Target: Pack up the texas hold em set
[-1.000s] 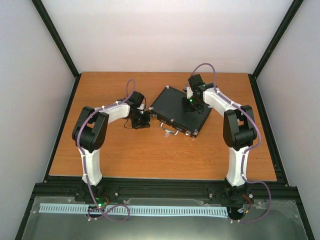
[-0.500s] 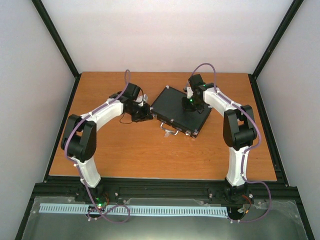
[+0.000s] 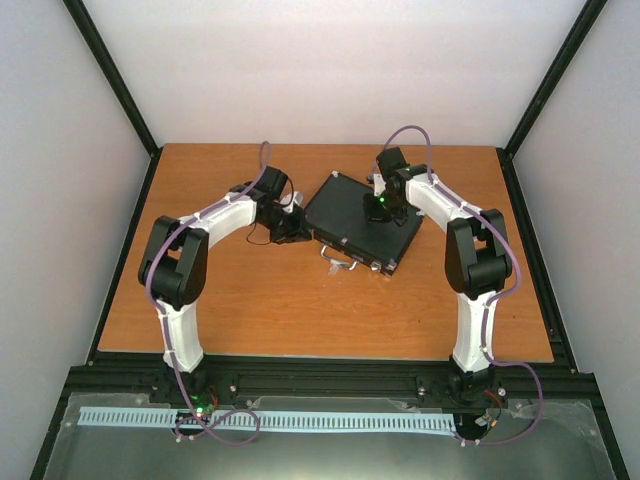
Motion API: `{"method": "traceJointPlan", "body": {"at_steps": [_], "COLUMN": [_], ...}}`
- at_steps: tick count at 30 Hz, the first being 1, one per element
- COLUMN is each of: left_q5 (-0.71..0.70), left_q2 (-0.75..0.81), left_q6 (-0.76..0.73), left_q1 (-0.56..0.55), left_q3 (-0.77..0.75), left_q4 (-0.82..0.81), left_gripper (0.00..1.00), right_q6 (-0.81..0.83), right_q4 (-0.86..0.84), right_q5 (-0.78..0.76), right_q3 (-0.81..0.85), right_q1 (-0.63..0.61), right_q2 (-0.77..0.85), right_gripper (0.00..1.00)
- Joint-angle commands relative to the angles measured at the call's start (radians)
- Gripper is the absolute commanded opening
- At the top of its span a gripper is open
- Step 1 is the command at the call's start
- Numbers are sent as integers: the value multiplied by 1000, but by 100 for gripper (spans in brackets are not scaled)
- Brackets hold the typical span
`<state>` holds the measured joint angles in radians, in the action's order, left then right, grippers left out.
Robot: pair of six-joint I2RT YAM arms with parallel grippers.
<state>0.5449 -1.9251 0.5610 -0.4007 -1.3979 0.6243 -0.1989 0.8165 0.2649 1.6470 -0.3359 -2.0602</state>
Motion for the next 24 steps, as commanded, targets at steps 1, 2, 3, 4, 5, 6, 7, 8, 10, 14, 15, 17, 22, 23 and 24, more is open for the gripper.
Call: {"method": "traceJointPlan", "body": {"at_steps": [1,2,3,4,5,6,7,8,10,14,15,17,22,23,24], "left_q5": [4,1,-3,-5,-6,-4,-4,-2,2,12,18,21,-36,-40,-39], "left_q2": [-27,-33,-38,-48,-55,-62,-68,-74,-84,-42,-22,24,89,85,74], "left_q6": [-11,-12,-10,-8,-5,-2,2,7,13,2,-7,-27,-58,-57,-52], "left_q1": [3,3,3,3,4,5,5,5,6,8,9,9,11,12,13], "left_q3": [-44,-42,-36,-31,-26,-20,-14,-8,4,17,13,2,-32,-34,-36], "left_q4": [-12,-16,-21,-27,-33,-39,-47,-54,-63,-59,-45,-12,46,46,42], "left_gripper": [1,1,1,1,1,1,1,1,1,1,1,1,1,1,1], "right_q6": [4,4,4,4,4,4,5,6,6,6,5,4,1,0,0], "right_q4": [69,68,69,69,69,69,69,69,69,67,67,65,61,61,60], "right_q5": [-28,-27,-25,-22,-20,-20,-18,-18,-16,-16,-15,-16,-13,-11,-10], "right_q3": [-45,-45,-45,-45,-45,-45,-45,-46,-45,-47,-48,-48,-47,-47,-45], "right_q1": [-9,-9,-9,-8,-9,-9,-9,-9,-9,-8,-9,-9,-9,-9,-9], "right_q2": [-90,-92,-93,-95,-96,-98,-99,-99,-100,-97,-96,-97,-100,-102,-102], "right_gripper": [3,3,3,3,3,3,3,3,3,3,3,3,3,3,3]}}
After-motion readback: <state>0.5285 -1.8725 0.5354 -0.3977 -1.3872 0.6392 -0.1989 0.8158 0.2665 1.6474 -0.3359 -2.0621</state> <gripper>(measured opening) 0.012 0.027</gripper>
